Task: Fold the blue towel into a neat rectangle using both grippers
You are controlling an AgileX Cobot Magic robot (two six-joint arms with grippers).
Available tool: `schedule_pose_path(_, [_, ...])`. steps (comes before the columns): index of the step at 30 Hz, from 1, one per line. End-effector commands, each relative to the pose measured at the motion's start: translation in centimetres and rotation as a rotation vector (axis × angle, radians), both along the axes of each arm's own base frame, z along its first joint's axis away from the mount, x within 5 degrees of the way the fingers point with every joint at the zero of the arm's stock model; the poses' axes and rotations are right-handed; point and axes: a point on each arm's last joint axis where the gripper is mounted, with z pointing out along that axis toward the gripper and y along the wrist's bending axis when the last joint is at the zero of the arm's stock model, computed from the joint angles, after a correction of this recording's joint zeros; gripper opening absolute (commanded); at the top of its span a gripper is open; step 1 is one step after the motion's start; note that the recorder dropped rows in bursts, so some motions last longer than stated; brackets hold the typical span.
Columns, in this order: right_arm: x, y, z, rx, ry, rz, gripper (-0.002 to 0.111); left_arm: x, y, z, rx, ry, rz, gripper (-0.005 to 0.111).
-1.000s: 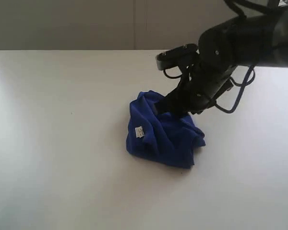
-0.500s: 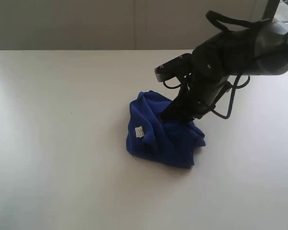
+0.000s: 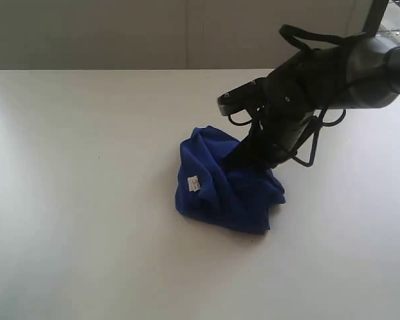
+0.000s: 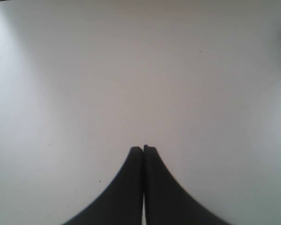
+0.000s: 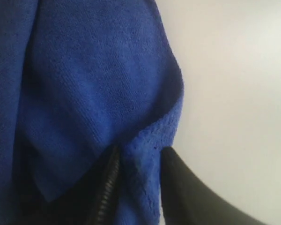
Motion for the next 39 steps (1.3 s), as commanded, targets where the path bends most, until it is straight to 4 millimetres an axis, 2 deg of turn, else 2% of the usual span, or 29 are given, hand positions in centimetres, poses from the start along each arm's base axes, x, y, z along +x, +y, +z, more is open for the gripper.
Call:
schedule_pose_path(1, [0.1,-0.4,-0.2,-0.007,-0.003,-0.009,0.007,0.0,0.0,-0.1,-0.003,-0.001,-0.001,0.000])
schedule_pose_path(2, [0.1,-0.5,-0.2,-0.008,-0.003,-0.008,0.000,0.0,0.0,-0.1,-0.003,-0.001,-0.001,0.000])
schedule_pose_path(8, [-0.2,-0.6,1.1,-0.004,-0.023,-0.014,0.000,0.0,0.0,-0.1,-0.003,-0.001,-0.001,0.000])
schedule_pose_path(15, [-1.8,-1.9,5.0,-0.073,-0.042,-0.023,0.000,0.0,0.0,-0.1,-0.003,-0.001,-0.001,0.000])
schedule_pose_path(18, [-2.8,-2.5,5.8,-0.102,-0.023,-0.035,0.000,0.0,0.0,-0.1,-0.003,-0.001,-0.001,0.000])
schedule_pose_path(27, [-3.7,-3.7,4.5,-0.192,-0.023,-0.087,0.000,0.0,0.0,-0.1,-0.003,-0.001,-0.001,0.000])
schedule_pose_path(39, [-3.6,-3.6,4.4,-0.179,-0.035,-0.080,0.000,0.0,0.0,-0.1,-0.003,-0.001,-0.001,0.000])
